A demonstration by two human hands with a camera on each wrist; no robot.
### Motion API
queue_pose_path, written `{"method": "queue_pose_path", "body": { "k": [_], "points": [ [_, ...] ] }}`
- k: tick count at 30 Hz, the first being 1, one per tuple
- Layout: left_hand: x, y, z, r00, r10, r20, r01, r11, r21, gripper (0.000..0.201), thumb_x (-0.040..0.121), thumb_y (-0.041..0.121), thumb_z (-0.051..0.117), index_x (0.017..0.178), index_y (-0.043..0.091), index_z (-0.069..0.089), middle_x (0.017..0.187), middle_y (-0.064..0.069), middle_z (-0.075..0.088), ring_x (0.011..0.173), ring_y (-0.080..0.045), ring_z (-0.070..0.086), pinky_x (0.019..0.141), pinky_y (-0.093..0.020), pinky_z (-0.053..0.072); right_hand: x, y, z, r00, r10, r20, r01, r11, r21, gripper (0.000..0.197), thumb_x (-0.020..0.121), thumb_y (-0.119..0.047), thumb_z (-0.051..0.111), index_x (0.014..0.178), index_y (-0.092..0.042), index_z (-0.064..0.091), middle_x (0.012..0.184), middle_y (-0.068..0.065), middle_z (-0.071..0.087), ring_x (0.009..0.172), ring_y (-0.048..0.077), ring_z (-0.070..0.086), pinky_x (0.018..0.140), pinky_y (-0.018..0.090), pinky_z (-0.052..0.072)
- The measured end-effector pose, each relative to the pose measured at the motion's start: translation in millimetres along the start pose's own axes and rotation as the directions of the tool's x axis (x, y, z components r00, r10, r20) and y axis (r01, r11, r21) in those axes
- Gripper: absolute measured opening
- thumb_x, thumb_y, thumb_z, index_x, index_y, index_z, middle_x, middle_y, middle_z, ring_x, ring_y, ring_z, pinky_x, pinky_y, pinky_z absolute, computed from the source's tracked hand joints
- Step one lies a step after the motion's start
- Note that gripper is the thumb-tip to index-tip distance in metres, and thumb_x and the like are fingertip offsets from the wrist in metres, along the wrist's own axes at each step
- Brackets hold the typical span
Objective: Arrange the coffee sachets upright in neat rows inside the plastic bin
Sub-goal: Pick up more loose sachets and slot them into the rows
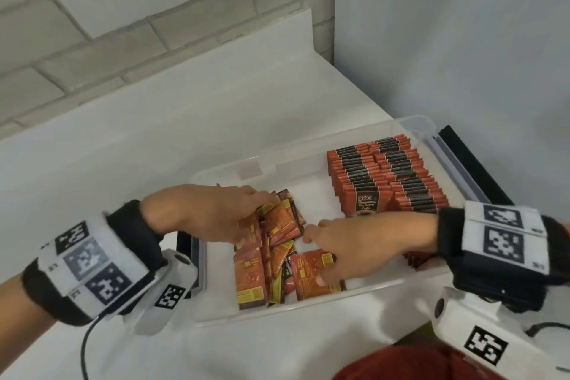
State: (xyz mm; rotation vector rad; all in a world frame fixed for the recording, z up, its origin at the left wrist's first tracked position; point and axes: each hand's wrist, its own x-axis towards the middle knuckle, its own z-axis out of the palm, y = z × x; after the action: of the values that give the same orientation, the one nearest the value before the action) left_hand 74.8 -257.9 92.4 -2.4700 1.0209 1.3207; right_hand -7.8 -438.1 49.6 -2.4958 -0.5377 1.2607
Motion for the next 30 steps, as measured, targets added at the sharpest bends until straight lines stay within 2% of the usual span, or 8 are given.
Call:
{"method": "queue_pose_path", "body": {
  "k": [4,10,14,16,20,23,27,30],
  "points": [
    [4.1,-4.7,3.2,0.999,-0.024,0.039,0.026,0.999,-0.044,0.073,0.093,0.014,0.061,0.149,0.028,0.015,0.137,0.001,0.045,0.120,-0.017,0.049,0.100,-0.035,0.043,4.3,-4.1,0.7,1.000,0.009,0.014,-0.009,0.999,-0.039,0.072,0.095,-0.039,0.056,0.150,-0.012,0.018,0.137,0.009,0.038,0.115,0.027,0.052,0.094,0.039,0.049],
    [9.8,-8.5,7.5,0.999,-0.038,-0.018,0.040,0.996,0.079,0.043,0.087,0.021,0.067,0.121,0.027,0.042,0.112,0.007,0.034,0.111,-0.014,0.031,0.094,-0.031,0.038,11.3,-1.6,-2.6,0.998,-0.041,-0.040,0.042,0.999,0.029,0.040,0.097,-0.032,0.053,0.110,0.004,0.063,0.115,0.022,0.063,0.104,0.036,0.060,0.073,0.031,0.047],
    [11.4,-10.7,10.6,1.000,-0.011,-0.012,0.011,1.000,0.013,0.040,0.084,0.022,0.072,0.105,0.028,0.039,0.112,0.008,0.034,0.111,-0.015,0.036,0.094,-0.031,0.041,13.7,-0.2,-10.3,0.961,-0.062,-0.268,0.109,0.980,0.166,0.035,0.096,-0.028,0.055,0.092,0.005,0.066,0.111,0.026,0.062,0.099,0.023,0.060,0.089,0.043,0.050],
    [12.7,-9.9,12.2,1.000,-0.008,-0.015,0.008,1.000,-0.030,0.047,0.082,0.022,0.074,0.109,0.024,0.035,0.105,0.007,0.038,0.106,-0.017,0.044,0.089,-0.031,0.044,16.3,-2.2,-17.0,0.941,-0.024,-0.336,0.088,0.980,0.177,0.035,0.096,-0.029,0.055,0.093,0.004,0.065,0.111,0.025,0.060,0.090,0.003,0.049,0.090,0.042,0.047],
    [15.3,-11.9,11.4,1.000,-0.018,0.013,0.019,0.995,-0.097,0.063,0.087,0.021,0.069,0.134,0.018,0.026,0.108,0.005,0.050,0.100,-0.013,0.052,0.076,-0.019,0.040,24.4,-9.0,-25.2,0.921,0.025,-0.389,0.068,0.973,0.222,0.029,0.094,-0.022,0.057,0.098,0.005,0.065,0.109,0.027,0.062,0.092,0.034,0.061,0.072,0.034,0.049],
    [16.4,-14.0,9.4,0.999,-0.038,0.014,0.039,0.998,-0.055,0.040,0.094,0.018,0.059,0.126,0.014,0.036,0.107,0.000,0.055,0.086,-0.009,0.050,0.070,-0.018,0.040,28.8,-12.7,-24.4,0.933,0.058,-0.356,0.061,0.947,0.314,0.030,0.091,-0.023,0.063,0.114,-0.008,0.052,0.106,0.012,0.064,0.094,0.024,0.065,0.081,0.039,0.056],
    [18.2,-9.2,7.6,0.987,-0.064,-0.148,0.071,0.997,0.043,0.064,0.096,0.015,0.054,0.149,0.018,0.019,0.136,-0.005,0.033,0.121,-0.020,0.041,0.096,-0.033,0.043,35.8,-13.2,-22.6,0.967,0.117,-0.227,0.011,0.868,0.497,0.060,0.087,-0.026,0.070,0.130,-0.015,0.031,0.109,0.005,0.064,0.092,0.016,0.066,0.082,0.036,0.058],
    [21.5,-8.1,6.2,0.999,-0.049,-0.022,0.051,0.997,0.060,0.080,0.094,0.016,0.058,0.151,0.019,0.003,0.138,-0.007,0.048,0.114,-0.021,0.052,0.094,-0.034,0.045,38.4,-15.7,-22.3,0.982,0.120,-0.143,-0.005,0.781,0.624,0.035,0.088,-0.024,0.070,0.111,-0.016,0.046,0.094,-0.002,0.065,0.086,0.010,0.062,0.067,0.020,0.051]
  ]
}}
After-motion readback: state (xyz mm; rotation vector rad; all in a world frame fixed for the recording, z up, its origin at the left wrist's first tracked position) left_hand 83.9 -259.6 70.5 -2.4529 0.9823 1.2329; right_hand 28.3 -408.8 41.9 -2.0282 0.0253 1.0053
